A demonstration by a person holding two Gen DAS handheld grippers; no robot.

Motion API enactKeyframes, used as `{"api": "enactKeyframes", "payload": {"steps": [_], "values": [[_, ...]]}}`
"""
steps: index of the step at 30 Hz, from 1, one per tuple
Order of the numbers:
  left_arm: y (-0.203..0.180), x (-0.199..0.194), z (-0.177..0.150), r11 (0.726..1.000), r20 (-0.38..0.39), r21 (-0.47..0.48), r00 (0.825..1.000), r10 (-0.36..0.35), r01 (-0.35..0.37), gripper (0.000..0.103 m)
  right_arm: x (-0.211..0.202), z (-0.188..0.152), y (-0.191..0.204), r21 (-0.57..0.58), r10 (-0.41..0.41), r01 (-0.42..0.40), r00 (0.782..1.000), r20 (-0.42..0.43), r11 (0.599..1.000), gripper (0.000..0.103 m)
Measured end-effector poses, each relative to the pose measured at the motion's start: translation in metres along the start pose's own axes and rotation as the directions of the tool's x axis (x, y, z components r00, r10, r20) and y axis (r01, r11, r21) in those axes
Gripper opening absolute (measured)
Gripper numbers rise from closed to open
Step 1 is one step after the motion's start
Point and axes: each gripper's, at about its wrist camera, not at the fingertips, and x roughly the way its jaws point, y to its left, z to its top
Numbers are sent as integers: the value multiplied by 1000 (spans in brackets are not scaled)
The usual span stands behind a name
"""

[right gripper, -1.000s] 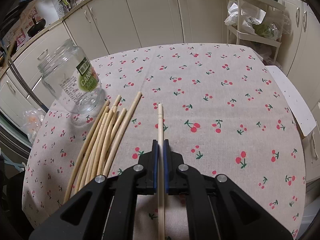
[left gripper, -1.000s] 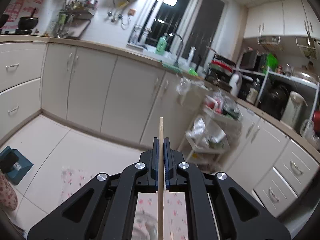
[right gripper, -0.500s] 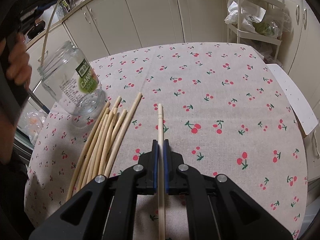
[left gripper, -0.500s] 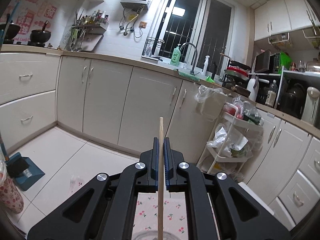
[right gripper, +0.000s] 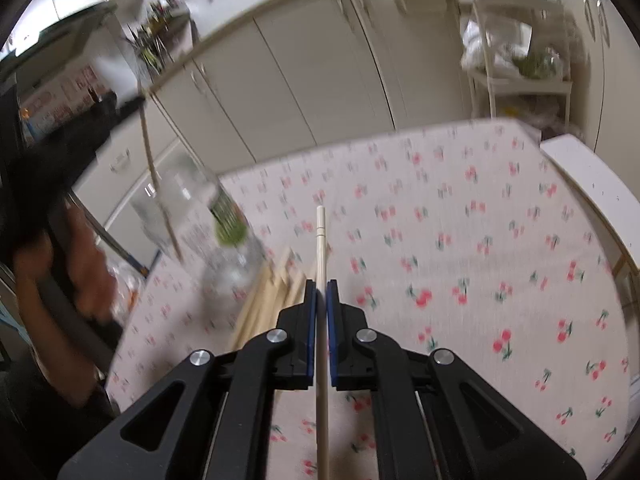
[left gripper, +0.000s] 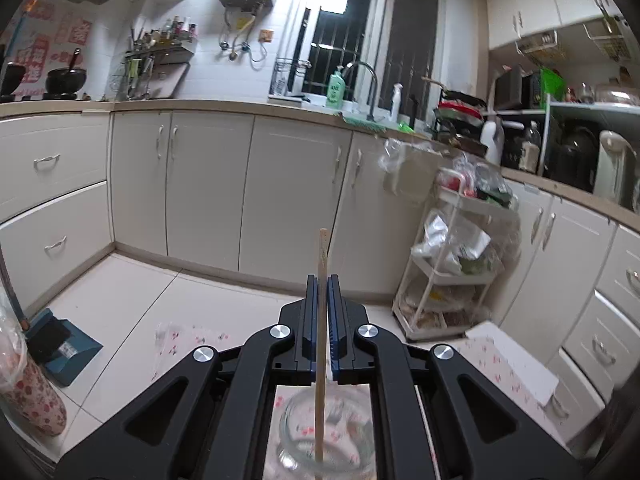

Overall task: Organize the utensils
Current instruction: 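Lift the left tool's stick over the glass jar and open it while the right tool holds its stick, then lower the right tool's stick into the glass jar and open the right tool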

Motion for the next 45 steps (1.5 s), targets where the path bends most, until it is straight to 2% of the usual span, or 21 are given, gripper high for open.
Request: {"api": "enactKeyframes", "payload": {"steps": [4,8,11,13,16,23,26,35,45], "values": [[-1,-6,-6,998,-53,57,998,-22,25,5,-13,23,21,13,76,-77,992,106,997,6],[5,-15,-7,997,-75,70,997,-34,39,7,-22,51,50,6,147,-153,961,233,988,6],[11,-27,-6,997,-64,68,997,-38,42,18,-18,71,66,13,191,-205,932,309,979,6],[17,-38,-5,998,-46,51,999,-29,31,33,-14,83,73,27,223,-248,910,351,968,6],[33,-53,-7,1000,-22,-14,1000,-12,12,44,-2,99,83,58,220,-267,884,411,962,6],[69,-64,-24,991,-29,-134,999,19,-23,47,21,119,96,74,126,-191,848,515,979,6],[81,-61,-29,985,-46,-174,999,7,-15,48,33,119,101,58,105,-157,850,517,986,6],[92,-59,-31,978,-45,-207,999,-18,8,48,51,103,115,-10,87,-94,866,493,996,6],[95,-60,-29,976,-48,-217,999,9,-19,53,39,75,120,-81,88,-56,884,460,995,6]]}}
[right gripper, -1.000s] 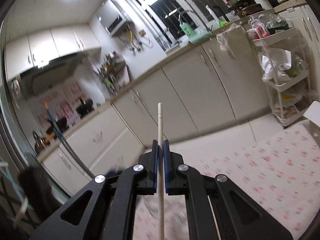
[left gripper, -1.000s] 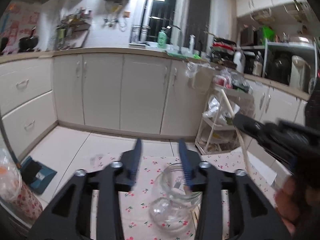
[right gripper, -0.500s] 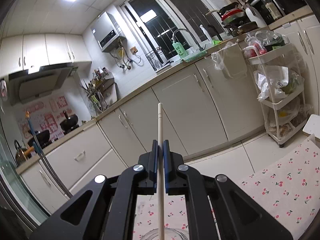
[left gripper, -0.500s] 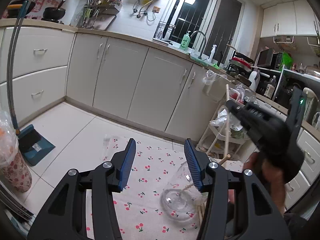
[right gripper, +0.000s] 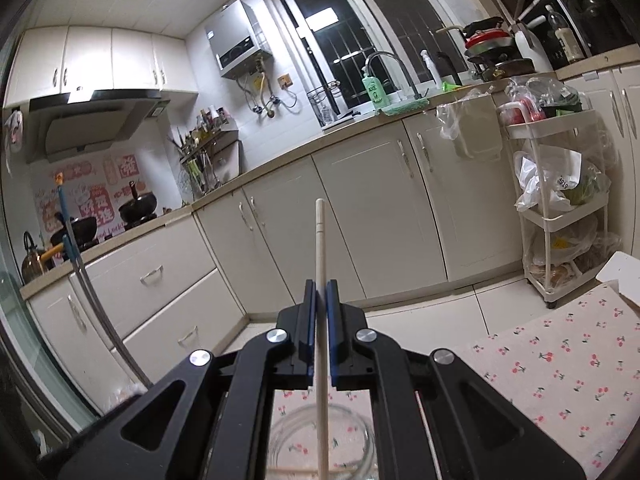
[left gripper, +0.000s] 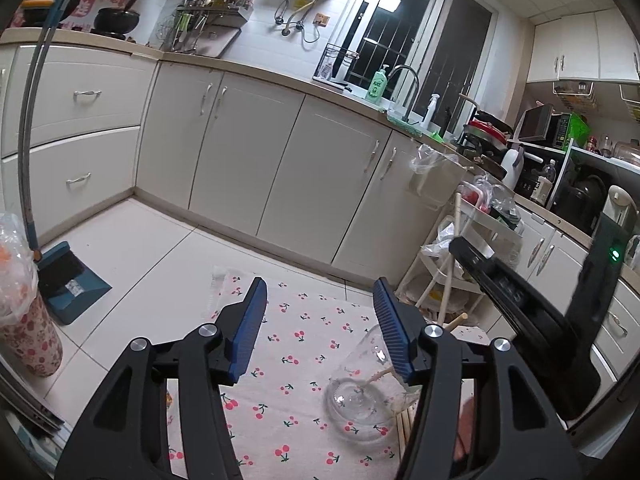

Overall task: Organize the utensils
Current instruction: 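Lower the right tool's stick into the glass jar and open the right tool, then grasp another wooden stick with the left tool while the right tool grasps one too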

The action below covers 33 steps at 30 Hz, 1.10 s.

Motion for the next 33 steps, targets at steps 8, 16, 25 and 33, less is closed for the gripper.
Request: {"api": "enactKeyframes", "payload": {"steps": [8,16,25,33], "values": [[-1,-24,-5,1000,-17,2,1000,23,-23,59,-28,-12,2,-71,7,-15,994,-112,997,29],[-17,-42,-37,997,-164,74,986,12,0,64,-89,-15,-40,-68,-83,69,968,-238,995,38],[-52,4,-102,988,-466,129,885,-14,83,67,-103,-92,-92,-116,-230,199,811,-538,973,33],[-87,44,-127,955,-544,270,838,47,121,67,-105,-103,-74,-151,-173,104,800,-574,983,33]]}}
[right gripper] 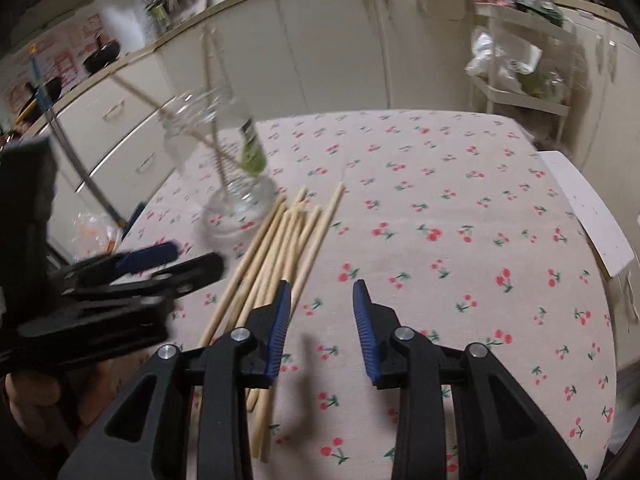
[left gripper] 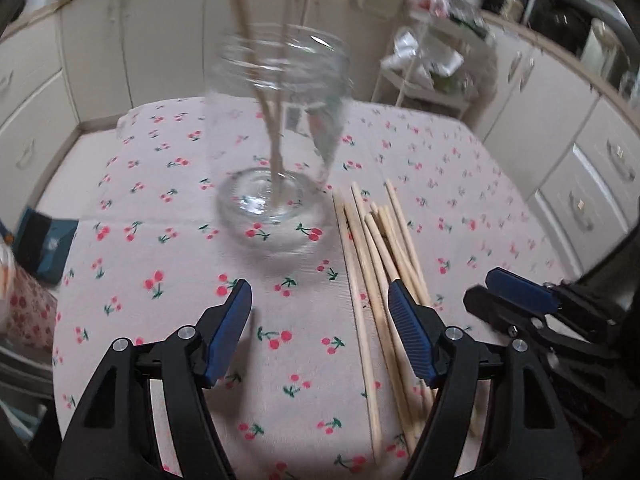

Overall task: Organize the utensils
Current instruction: 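Grasp another wooden stick with the left tool while the right tool grasps one too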

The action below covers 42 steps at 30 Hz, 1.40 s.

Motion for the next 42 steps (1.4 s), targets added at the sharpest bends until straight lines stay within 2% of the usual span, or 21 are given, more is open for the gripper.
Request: {"api": "enactKeyframes", "payload": {"steps": [3,8,10,13,14,15,17,19,20,23,26,31,37,39,42], "values": [[-1,11,1,999,-34,38,999,28,-27,66,0,-5,6,-28,25,-25,999,-29,999,33],[-3,14,0,996,-42,84,998,45,-42,56,11,-14,17,-66,38,-43,997,-70,997,32],[-3,12,1,996,-45,80,998,48,-45,36,15,-15,20,-92,14,-21,997,-73,996,26],[-1,9,-1,997,-56,68,998,41,-38,24,12,-13,18,-93,-32,25,997,-76,995,13],[1,6,-2,997,-64,60,997,41,-37,21,9,-12,14,-86,-62,56,996,-71,995,9],[2,4,-3,998,-70,54,997,43,-39,17,7,-12,9,-71,-72,66,994,-78,995,8],[5,-2,-9,999,-92,30,995,34,-31,13,3,-14,1,-47,-73,69,993,-90,997,7],[7,-7,-16,1000,-128,17,992,8,-6,10,-3,-14,-7,-16,-29,27,994,-101,1000,7],[8,-11,-20,1000,-143,20,990,-8,11,10,-5,-12,-8,-12,-17,16,995,-98,1000,7],[9,-15,-17,999,-140,37,990,-5,10,10,-7,2,-13,6,12,-12,998,-66,1000,34],[8,-11,-3,999,-115,37,993,9,-5,11,5,22,-18,31,21,-19,998,-64,999,34],[5,9,18,999,-104,43,994,34,-30,12,27,40,-12,-27,16,-19,996,-88,999,29],[7,26,23,998,-123,41,991,44,-39,12,53,45,-18,-61,-59,52,990,-125,997,20],[7,26,23,998,-121,52,992,43,-37,12,57,47,-13,-111,-100,88,989,-107,990,15],[12,26,23,999,-124,36,992,13,-9,11,63,49,0,-187,-148,131,985,-85,974,15]]}}
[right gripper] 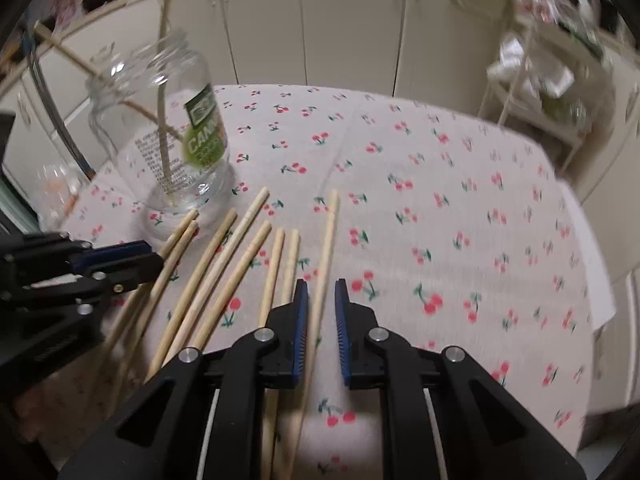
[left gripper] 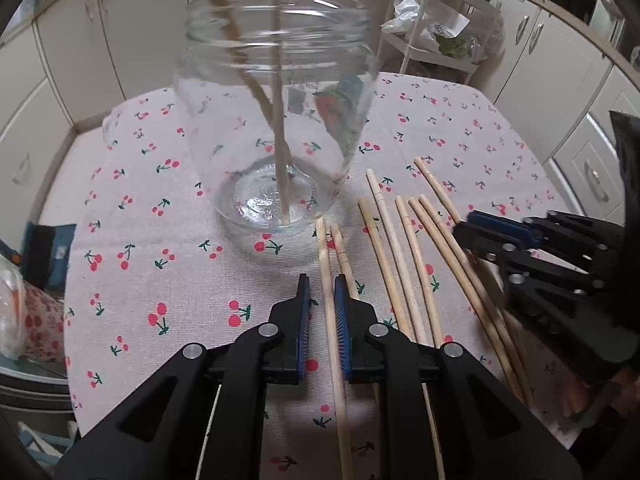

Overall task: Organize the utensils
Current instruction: 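Grasp another wooden stick with the left tool while the right tool grasps one too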

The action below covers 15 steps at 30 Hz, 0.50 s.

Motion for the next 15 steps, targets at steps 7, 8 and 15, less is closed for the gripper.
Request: {"api": "enactKeyframes", "payload": {"steps": [7,8,15], "values": [[15,-6,0,996,-22,-38,996,-81,80,5,-7,-2,9,-44,9,-9,1000,4,999,6],[15,-9,0,996,-20,-30,997,-80,79,5,-9,-3,4,-17,28,-28,1000,3,999,6],[10,-7,8,999,-29,7,998,-52,52,5,-19,-4,-25,101,137,-136,991,-7,986,6]]}}
